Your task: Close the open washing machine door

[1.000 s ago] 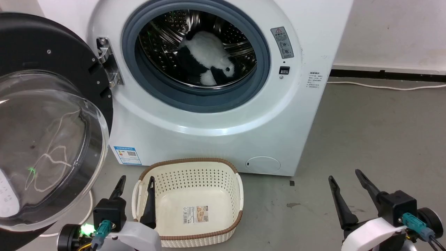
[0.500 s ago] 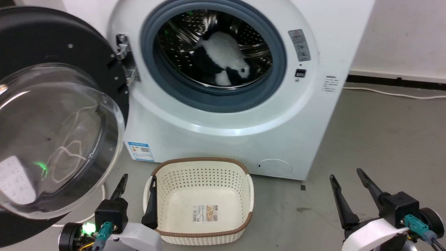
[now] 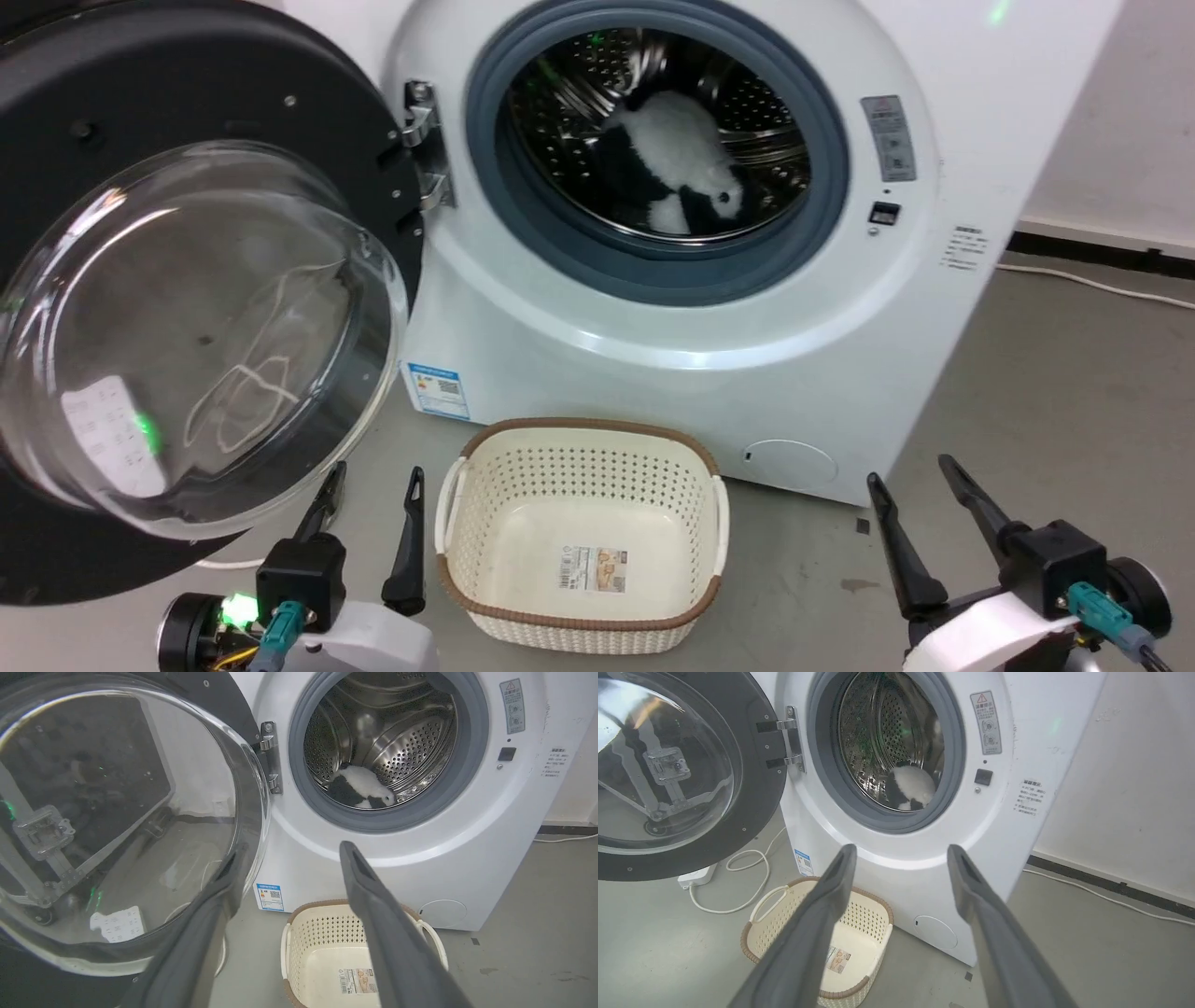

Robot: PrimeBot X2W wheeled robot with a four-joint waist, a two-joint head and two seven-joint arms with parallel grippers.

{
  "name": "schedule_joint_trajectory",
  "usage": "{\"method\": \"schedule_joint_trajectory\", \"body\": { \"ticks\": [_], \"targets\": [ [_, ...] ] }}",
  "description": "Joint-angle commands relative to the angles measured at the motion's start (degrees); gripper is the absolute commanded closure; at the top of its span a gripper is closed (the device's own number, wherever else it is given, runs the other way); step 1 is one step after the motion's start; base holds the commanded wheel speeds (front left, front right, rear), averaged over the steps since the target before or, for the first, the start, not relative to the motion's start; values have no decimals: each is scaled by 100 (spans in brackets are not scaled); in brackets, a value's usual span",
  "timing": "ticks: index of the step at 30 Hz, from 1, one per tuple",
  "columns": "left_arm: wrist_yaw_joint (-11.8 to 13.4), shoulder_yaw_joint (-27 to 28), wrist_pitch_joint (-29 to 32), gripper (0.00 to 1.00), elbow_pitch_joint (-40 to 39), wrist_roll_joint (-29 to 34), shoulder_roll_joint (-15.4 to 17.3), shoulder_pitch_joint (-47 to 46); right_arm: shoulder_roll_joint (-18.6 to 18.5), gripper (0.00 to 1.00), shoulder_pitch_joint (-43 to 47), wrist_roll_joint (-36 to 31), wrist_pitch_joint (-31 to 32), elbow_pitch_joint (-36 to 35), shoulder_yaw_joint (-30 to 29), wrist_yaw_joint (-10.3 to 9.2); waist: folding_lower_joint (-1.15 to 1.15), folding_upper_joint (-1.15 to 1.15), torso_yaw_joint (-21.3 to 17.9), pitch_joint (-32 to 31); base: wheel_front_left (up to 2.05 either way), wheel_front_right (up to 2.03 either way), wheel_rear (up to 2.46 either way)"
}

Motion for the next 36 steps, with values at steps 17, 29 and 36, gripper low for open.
{"method": "schedule_joint_trajectory", "body": {
  "ticks": [17, 29, 36],
  "targets": [
    [79, -29, -250, 0, -165, -44, 92, 134, 6, 0, -178, 15, -271, 240, 364, 2, 0, 0, 438, 20, 0, 0, 0],
    [72, -85, -394, 0, -144, -84, 138, 153, 7, 0, -156, 95, -415, 359, 483, 3, 0, 0, 705, -12, 0, 0, 0],
    [85, -103, -478, 0, -127, -110, 146, 180, 8, 0, -148, 162, -499, 435, 529, 3, 0, 0, 874, -16, 0, 0, 0]
  ]
}}
